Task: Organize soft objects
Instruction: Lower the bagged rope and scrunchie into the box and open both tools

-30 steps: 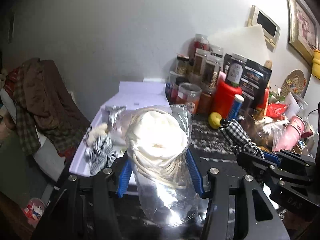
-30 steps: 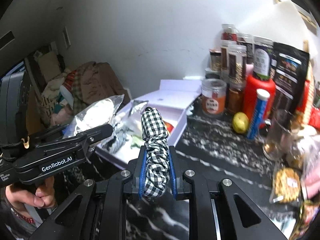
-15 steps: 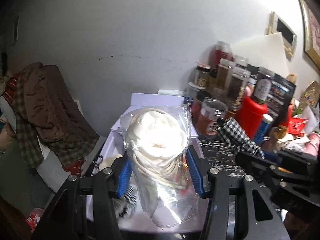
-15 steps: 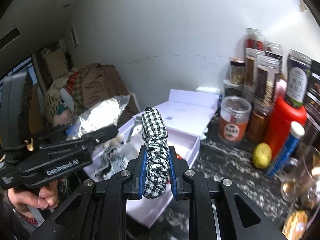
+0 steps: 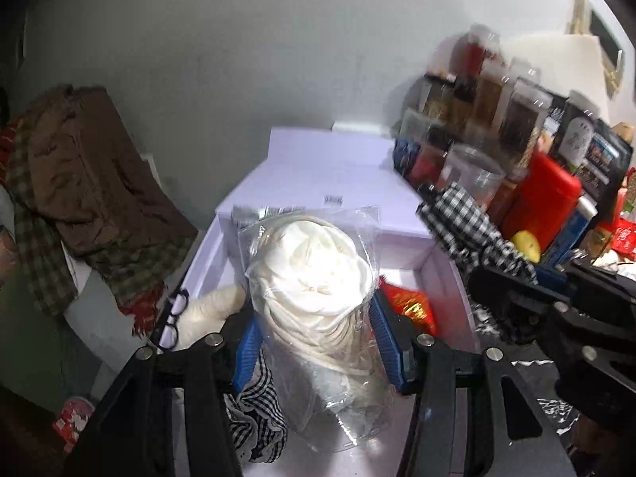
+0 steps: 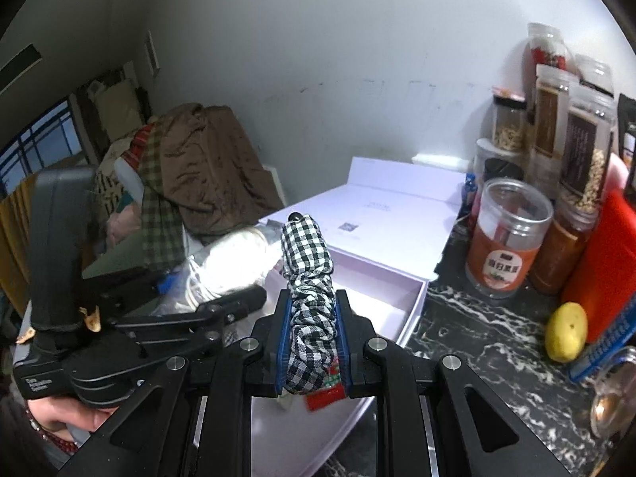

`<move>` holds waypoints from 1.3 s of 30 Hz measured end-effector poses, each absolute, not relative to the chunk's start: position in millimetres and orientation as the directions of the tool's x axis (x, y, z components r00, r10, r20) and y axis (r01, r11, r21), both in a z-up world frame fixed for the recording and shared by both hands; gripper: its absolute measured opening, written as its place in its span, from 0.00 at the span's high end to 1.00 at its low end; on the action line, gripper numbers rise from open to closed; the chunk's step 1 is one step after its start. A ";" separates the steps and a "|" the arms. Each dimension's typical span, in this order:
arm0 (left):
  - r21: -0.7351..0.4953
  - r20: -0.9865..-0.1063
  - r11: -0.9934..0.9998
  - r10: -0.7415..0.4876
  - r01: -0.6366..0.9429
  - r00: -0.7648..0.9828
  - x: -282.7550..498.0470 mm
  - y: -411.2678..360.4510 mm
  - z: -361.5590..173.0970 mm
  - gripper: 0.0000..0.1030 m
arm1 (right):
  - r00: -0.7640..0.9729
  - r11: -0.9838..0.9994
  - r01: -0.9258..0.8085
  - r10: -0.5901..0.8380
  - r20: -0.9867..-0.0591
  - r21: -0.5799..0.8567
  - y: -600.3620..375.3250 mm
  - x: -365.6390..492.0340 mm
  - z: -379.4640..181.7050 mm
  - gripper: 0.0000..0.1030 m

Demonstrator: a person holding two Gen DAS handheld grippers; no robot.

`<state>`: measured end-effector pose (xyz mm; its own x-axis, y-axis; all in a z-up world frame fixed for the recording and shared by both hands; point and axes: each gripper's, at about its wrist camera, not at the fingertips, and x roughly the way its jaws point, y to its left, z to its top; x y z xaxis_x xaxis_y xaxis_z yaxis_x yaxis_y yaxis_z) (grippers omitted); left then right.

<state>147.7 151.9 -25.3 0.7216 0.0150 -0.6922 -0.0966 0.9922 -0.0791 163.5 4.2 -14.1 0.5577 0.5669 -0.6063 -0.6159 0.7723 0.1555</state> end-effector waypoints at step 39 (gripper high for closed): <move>0.039 -0.787 0.986 0.129 -0.161 0.604 170.0 148.2 -39.4 0.43 | 0.506 0.810 -0.574 0.468 -0.725 0.122 11.8 184.5 -49.0 0.62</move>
<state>170.0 148.2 -39.4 0.6037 0.1292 -0.7867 -0.1608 0.9862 0.0386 184.5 11.8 -49.0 0.5058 0.4677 -0.7248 -0.5740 0.8097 0.1219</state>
